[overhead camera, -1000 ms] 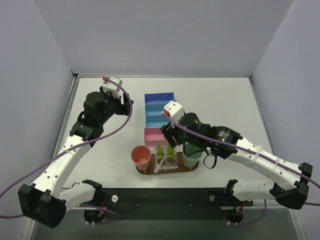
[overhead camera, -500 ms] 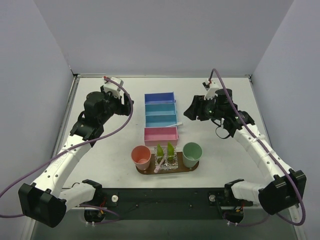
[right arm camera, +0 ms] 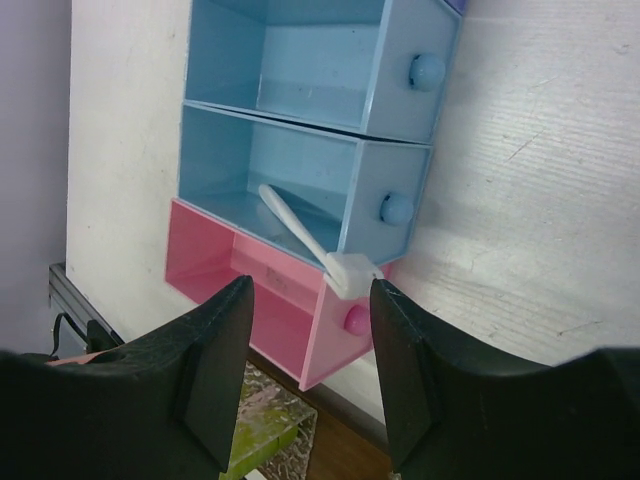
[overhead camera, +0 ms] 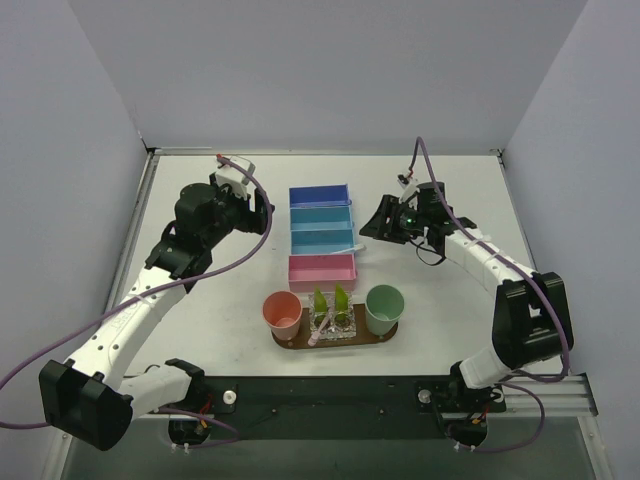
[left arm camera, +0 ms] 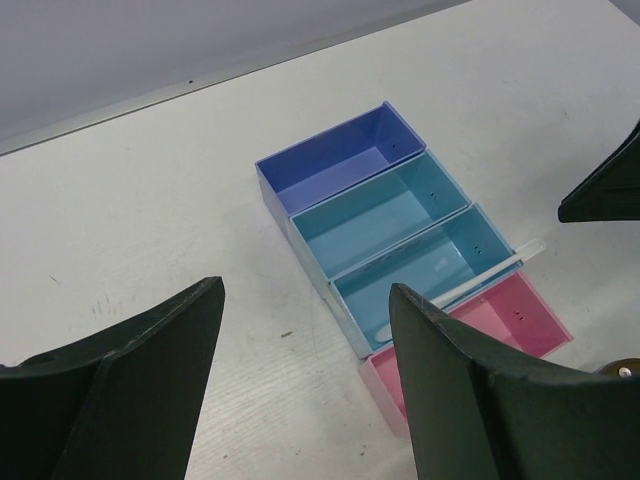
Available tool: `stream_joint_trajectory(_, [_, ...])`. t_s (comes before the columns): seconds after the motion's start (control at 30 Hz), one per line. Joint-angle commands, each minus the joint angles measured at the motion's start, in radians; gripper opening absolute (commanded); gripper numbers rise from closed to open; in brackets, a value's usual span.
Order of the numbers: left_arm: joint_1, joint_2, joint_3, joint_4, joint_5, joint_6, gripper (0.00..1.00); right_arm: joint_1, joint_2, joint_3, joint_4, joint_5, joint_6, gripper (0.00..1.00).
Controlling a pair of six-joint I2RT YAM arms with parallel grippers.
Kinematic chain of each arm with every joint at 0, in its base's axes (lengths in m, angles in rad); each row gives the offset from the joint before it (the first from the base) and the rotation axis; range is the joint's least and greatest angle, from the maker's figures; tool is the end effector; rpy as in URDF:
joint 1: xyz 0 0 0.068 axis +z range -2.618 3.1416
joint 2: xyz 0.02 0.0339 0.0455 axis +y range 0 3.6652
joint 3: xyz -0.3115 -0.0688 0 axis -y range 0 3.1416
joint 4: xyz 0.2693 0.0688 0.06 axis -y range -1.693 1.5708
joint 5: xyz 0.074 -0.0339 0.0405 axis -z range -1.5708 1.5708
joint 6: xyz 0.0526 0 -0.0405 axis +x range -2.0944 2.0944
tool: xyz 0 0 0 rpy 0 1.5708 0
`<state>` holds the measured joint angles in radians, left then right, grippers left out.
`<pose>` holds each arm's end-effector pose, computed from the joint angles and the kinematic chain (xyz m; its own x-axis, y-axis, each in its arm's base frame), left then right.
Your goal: Prepare toiletry sets of a toothbrush and toothpaste on the tray
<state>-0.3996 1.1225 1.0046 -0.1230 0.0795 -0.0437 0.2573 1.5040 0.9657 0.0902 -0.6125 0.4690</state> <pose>0.2584 -0.1137 0.3920 -0.2396 0.0539 -0.9694 0.4488 0.8915 -0.0614 0.3469 0.1226 0.2870 -0.6944 0.1997 -0.6914 -0.4433 0.6381 0.6296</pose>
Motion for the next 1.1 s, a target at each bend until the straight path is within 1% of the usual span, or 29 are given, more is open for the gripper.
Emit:
stream_joint_trajectory(0.0, [-0.011,0.0,0.0,0.04,0.013,-0.001,0.77,-0.012,0.057,-0.007,0.117,-0.041,0.033,0.45])
stream_joint_trajectory(0.27, [-0.036,0.008,0.002,0.036,0.016,0.004,0.77,-0.018,0.125,-0.03,0.16,-0.036,0.046,0.48])
stream_joint_trajectory(0.37, [-0.041,0.011,0.003,0.034,0.014,0.007,0.77,-0.021,0.142,-0.042,0.177,-0.058,0.063,0.49])
stream_joint_trajectory(0.7, [-0.044,0.02,0.003,0.031,0.013,0.008,0.77,-0.023,0.145,-0.076,0.192,-0.079,0.072,0.49])
stream_joint_trajectory(1.07, [-0.045,0.023,0.008,0.025,0.002,0.015,0.77,-0.018,0.165,-0.079,0.241,-0.127,0.109,0.44])
